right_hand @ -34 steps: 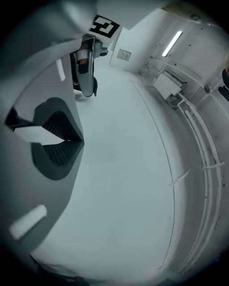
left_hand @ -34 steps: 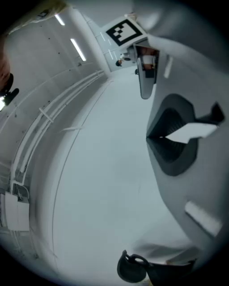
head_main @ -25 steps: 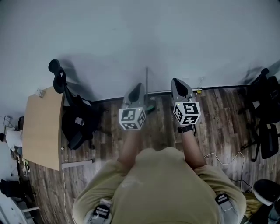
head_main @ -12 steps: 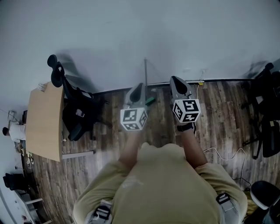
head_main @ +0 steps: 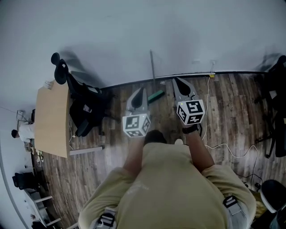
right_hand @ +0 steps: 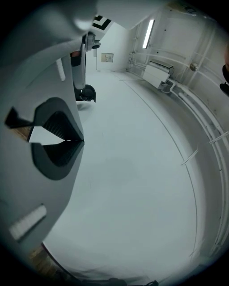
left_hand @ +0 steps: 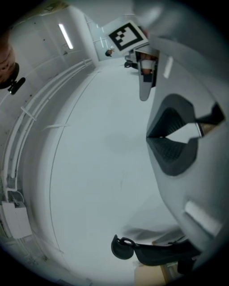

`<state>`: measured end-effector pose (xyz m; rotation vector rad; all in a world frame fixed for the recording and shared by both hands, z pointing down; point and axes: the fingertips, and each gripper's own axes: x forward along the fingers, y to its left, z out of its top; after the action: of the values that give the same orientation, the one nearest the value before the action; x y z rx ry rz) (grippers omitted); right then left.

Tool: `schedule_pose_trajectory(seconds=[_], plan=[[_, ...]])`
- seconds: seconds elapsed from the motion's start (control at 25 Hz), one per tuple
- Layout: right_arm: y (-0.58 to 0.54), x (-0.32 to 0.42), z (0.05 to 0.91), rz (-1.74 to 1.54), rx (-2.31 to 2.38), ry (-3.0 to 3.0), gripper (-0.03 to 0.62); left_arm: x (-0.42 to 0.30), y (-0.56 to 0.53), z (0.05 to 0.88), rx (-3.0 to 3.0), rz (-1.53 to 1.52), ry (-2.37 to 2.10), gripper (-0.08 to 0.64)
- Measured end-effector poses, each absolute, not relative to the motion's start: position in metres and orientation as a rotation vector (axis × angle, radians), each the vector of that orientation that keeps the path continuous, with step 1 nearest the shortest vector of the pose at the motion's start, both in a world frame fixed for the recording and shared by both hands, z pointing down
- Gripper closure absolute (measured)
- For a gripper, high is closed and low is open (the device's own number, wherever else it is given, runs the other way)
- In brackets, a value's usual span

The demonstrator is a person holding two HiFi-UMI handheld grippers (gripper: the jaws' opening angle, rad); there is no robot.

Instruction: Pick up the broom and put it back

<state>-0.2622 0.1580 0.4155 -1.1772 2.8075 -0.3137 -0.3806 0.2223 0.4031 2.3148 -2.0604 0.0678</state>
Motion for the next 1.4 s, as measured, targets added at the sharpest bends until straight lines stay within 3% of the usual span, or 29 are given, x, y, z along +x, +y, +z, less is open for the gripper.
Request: schedule_pose_trajectory(seconds=[0.44, 0.96, 1.4], plan=[[0.112, -0.285, 0.439, -0.302, -1.25, 2.901, 0.584, -0.382, 0.158, 0.42, 2.453, 0.039, -1.869, 0.557], [0.005, -0.434, 0.465, -0.32, -1.26, 3.043, 0.584, -0.517, 0.038, 0.459, 2.397, 0.074, -1.798, 0.557], [-0.034, -0.509, 0.587, -0.624, -1.305, 3.216, 0.584, -0.587, -0.011, 0.557, 2.294, 0.058, -1.674, 0.557]])
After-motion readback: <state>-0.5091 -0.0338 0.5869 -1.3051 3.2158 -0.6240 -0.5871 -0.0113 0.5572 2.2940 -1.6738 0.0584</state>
